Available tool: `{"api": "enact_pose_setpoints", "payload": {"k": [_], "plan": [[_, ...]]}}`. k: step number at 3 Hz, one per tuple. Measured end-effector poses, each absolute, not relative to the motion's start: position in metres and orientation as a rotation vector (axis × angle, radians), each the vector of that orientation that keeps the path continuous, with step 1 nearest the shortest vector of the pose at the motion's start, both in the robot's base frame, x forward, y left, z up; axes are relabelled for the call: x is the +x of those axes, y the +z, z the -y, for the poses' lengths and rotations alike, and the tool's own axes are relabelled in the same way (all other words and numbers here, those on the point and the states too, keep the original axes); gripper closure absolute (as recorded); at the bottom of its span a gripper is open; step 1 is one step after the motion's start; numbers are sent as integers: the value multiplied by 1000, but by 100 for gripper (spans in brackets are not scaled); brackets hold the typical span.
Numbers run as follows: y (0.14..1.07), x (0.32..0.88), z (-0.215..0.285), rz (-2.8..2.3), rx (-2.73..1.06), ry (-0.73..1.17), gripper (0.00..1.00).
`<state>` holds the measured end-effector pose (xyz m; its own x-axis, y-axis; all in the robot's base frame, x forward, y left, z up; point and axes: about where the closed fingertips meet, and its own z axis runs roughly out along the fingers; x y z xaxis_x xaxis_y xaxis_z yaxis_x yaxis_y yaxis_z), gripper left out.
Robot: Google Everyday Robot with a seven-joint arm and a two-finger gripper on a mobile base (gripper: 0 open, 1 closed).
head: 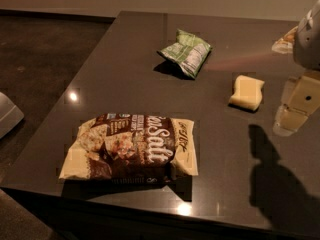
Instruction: Pick brown chip bag
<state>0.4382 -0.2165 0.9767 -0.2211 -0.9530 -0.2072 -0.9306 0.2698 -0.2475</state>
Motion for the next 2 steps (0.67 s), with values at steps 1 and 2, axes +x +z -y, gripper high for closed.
{"api": "enact_pose_setpoints", "payload": {"k": [1,2], "plan": [[978,438,213,-2221,-1729,-86,0],[982,439,204,-2191,-1745,-42,0]]}}
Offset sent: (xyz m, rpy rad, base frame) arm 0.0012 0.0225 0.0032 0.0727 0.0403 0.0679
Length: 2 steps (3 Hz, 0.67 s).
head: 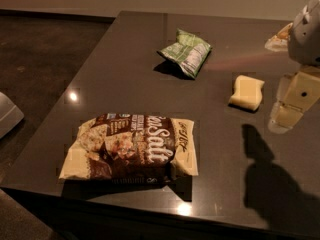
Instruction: Pick brown chip bag
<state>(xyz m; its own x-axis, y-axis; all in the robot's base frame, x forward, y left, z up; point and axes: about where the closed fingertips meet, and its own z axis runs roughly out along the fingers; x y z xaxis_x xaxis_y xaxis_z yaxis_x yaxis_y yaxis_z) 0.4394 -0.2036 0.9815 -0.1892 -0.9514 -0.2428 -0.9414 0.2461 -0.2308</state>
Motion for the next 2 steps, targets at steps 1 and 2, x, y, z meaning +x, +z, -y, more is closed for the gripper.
{"api": "enact_pose_setpoints", "payload": {"k": [1,2], "plan": [[977,427,163,-2085,-1835,40,0],[966,417,133,-2018,-1907,87,0]]}}
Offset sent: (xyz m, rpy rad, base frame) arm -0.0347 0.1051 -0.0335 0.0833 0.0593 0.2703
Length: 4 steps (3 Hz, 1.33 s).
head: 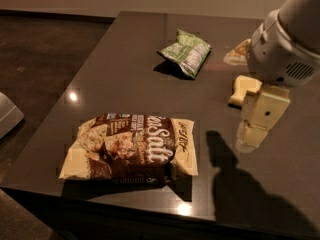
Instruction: Pick brown chip bag
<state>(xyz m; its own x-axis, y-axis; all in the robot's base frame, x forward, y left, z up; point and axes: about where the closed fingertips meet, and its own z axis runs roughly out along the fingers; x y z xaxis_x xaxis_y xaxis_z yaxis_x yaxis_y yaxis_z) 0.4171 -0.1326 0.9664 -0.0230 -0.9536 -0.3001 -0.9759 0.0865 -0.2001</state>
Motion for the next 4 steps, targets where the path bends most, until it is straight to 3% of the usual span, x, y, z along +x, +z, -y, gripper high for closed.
{"api": "enact_pose_setpoints", "payload": {"k": [4], "plan": [[920,400,16,-1861,-2115,153,0]]}}
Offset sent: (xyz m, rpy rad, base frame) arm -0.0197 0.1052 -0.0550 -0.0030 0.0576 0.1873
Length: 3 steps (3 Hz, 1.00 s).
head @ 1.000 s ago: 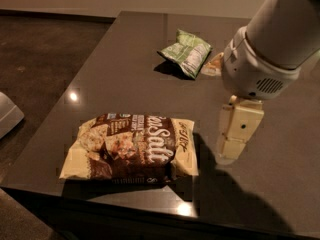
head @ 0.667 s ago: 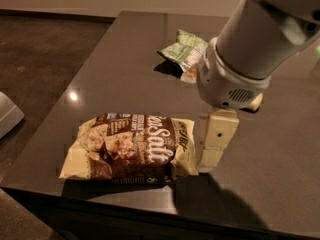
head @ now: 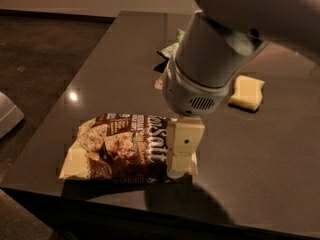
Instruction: Pick brown chip bag
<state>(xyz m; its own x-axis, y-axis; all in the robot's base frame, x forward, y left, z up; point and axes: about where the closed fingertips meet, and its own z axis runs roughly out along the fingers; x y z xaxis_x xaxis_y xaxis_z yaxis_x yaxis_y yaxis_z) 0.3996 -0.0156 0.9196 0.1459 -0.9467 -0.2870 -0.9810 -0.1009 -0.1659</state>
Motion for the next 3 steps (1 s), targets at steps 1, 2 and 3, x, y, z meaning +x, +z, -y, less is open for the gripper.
{"api": "enact_pose_setpoints", "payload": {"k": [1,2,3], "plan": [[906,408,5,-1872,-2132,150,0],[890,420,-3,-1895,-2150,143,0],[874,427,-7,-1911,-2171,136,0]]}}
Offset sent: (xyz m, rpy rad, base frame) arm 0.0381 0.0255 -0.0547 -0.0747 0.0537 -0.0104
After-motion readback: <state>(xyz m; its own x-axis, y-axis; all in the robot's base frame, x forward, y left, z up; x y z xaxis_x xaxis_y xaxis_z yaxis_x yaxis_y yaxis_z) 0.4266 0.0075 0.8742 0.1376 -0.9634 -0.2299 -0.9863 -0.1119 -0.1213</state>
